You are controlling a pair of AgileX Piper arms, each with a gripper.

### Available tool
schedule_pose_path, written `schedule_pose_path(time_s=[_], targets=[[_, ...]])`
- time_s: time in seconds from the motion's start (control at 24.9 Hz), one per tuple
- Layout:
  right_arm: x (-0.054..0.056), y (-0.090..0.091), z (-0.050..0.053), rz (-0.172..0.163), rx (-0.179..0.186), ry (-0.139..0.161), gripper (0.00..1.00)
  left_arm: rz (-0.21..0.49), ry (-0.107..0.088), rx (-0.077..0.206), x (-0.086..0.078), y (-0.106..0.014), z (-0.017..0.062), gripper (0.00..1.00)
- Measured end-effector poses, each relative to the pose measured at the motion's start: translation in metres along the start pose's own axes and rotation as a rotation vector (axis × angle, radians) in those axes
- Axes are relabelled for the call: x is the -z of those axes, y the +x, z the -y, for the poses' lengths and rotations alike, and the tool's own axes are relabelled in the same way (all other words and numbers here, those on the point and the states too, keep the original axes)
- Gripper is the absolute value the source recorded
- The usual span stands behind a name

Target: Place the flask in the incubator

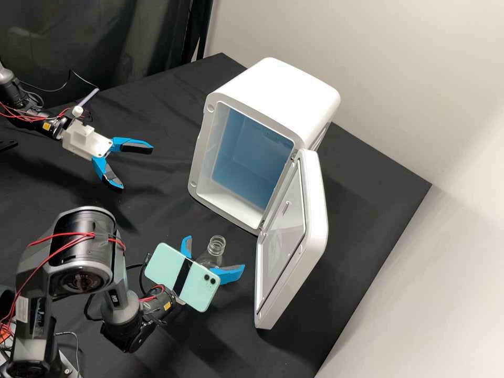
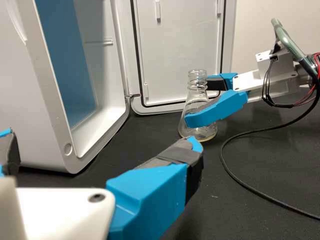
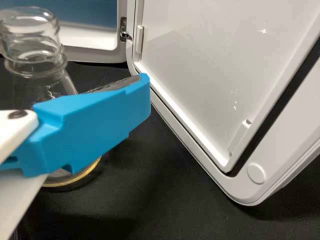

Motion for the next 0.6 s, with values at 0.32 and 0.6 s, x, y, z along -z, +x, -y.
schedule_pose_path(time_s=[0.32, 0.6], targets=[[0.001, 0.007, 0.004, -0.02, 0.023, 0.001, 1.0, 0.0, 0.0, 0.0, 0.0, 0.0, 0.0, 1.0], [0.006, 0.022, 0.015, -0.043, 0.068, 0.011, 1.0, 0.0, 0.0, 0.0, 0.0, 0.0, 0.0, 1.0]])
